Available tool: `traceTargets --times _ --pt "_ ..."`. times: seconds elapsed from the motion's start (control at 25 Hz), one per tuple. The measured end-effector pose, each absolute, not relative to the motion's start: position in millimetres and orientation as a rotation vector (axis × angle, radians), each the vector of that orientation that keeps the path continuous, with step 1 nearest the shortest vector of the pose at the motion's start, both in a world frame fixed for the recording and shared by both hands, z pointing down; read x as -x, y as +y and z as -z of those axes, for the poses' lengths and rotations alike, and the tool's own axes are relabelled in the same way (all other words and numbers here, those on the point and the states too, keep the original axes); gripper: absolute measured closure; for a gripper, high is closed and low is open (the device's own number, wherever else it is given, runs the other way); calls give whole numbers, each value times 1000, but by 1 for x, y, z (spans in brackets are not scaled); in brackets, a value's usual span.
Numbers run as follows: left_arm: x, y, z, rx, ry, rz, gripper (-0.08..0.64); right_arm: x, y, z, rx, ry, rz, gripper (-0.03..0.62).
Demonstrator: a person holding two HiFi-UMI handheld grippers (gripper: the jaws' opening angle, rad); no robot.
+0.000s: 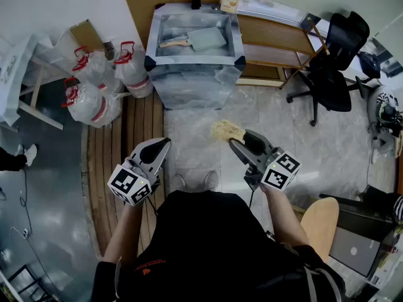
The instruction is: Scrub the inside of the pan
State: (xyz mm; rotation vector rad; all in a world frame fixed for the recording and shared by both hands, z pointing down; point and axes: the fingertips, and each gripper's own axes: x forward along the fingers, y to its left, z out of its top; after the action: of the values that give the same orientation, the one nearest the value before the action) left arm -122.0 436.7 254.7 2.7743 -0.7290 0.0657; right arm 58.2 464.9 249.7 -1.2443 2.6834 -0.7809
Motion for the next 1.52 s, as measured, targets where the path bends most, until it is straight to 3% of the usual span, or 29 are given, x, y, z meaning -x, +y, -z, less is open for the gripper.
traceTargets --times 1.52 --pt "32 425 -274 -2716 -850 -118 541 -177 442 -277 1299 2594 829 405"
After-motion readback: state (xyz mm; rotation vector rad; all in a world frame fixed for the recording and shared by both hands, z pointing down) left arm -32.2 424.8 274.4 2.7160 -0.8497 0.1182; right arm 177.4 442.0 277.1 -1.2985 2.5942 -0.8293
